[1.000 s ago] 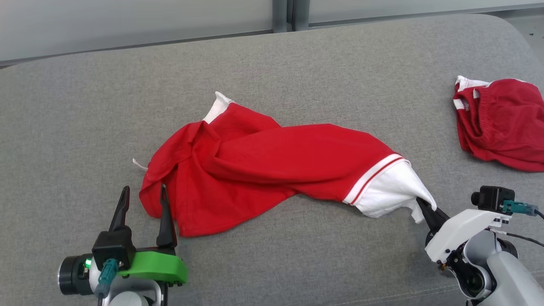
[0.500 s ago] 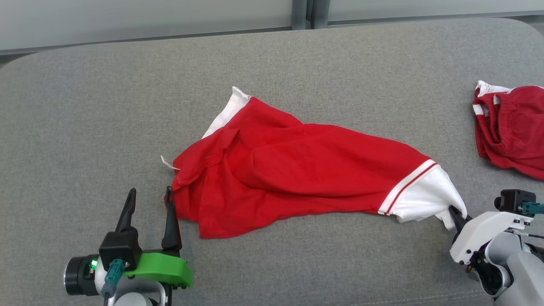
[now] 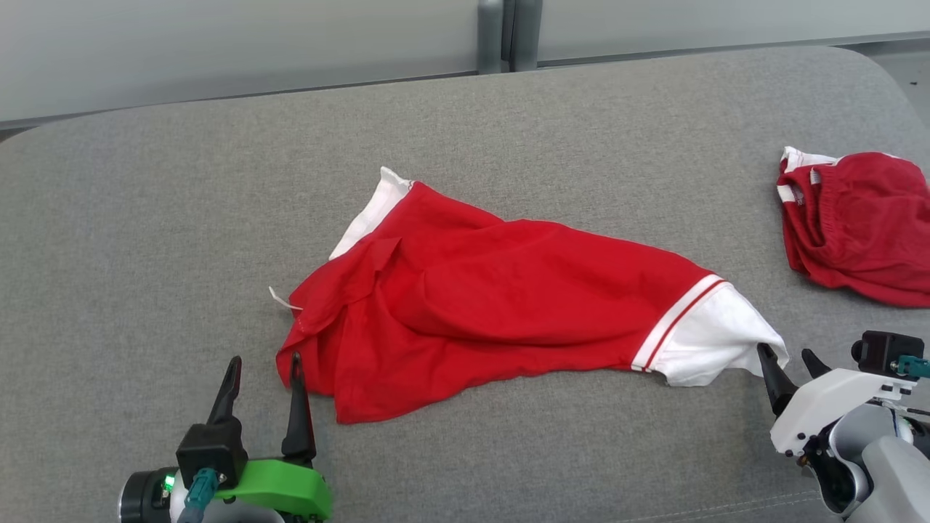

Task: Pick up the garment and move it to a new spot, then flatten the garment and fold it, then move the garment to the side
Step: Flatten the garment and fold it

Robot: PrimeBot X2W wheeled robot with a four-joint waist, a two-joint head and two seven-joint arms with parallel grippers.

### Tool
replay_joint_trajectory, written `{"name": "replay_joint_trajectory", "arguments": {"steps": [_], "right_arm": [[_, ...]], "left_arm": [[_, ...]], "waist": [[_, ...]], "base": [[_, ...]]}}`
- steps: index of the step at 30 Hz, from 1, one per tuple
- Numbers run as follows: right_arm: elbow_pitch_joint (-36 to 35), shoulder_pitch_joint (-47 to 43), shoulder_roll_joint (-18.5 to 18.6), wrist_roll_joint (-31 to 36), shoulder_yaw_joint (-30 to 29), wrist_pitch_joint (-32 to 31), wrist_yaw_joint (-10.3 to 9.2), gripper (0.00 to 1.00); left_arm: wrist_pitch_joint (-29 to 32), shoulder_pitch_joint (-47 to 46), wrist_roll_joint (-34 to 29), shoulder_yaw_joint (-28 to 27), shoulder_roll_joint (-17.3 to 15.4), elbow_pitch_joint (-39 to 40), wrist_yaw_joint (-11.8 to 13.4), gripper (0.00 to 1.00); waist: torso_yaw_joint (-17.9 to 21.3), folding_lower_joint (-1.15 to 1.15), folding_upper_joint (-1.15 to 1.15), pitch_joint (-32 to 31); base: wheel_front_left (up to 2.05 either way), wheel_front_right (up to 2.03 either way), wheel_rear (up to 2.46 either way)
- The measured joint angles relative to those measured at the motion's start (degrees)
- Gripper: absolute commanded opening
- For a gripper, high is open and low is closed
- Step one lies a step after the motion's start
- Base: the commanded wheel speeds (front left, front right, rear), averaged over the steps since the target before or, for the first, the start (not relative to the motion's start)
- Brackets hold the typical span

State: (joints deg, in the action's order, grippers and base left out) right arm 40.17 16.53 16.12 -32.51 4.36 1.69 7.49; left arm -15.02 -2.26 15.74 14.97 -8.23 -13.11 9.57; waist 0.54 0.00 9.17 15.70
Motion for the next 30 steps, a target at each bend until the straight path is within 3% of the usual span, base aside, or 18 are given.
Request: {"name": "replay_joint_trajectory", "arguments": {"steps": [12,23,25,26,27,30], "right_arm": [[-9.4,-2.7,1.2,-0.2,0.8,2.5,0.00,1.00],[-21.3,-2.8,-0.6,1.2,2.2,0.9,0.00,1.00],[-22.6,-2.7,-0.7,1.4,2.0,0.9,-0.01,1.00],[-23.1,-2.7,-0.8,1.4,2.0,0.9,0.00,1.00],[-23.5,-2.7,-0.9,1.5,1.9,0.7,-0.01,1.00],[-24.6,-2.7,-1.1,2.0,1.4,0.9,0.00,1.00]], "left_arm": [[1.3,-0.9,3.4,-0.9,-0.4,-9.7,-2.8,1.00],[9.8,-12.4,8.3,-2.1,-1.9,-26.0,-7.8,1.00],[9.6,-14.2,8.5,-2.2,-2.1,-27.6,-8.2,0.35],[9.4,-15.2,8.1,-2.0,-2.6,-28.4,-8.2,0.13],[9.1,-16.2,7.5,-1.8,-3.3,-29.1,-8.2,0.00],[6.9,-19.3,6.1,-1.7,-4.7,-30.2,-7.8,0.00]], "waist": [[2.9,0.00,0.00,-1.9],[5.6,0.00,0.00,0.6],[6.1,0.00,0.00,1.4],[6.3,0.00,0.00,1.8],[6.5,0.00,0.00,2.1],[7.1,0.00,-0.01,3.0]], "base": [[0.00,0.00,0.00],[0.00,0.00,0.00],[0.00,0.00,0.00],[0.00,0.00,0.00],[0.00,0.00,0.00],[0.00,0.00,0.00]]}}
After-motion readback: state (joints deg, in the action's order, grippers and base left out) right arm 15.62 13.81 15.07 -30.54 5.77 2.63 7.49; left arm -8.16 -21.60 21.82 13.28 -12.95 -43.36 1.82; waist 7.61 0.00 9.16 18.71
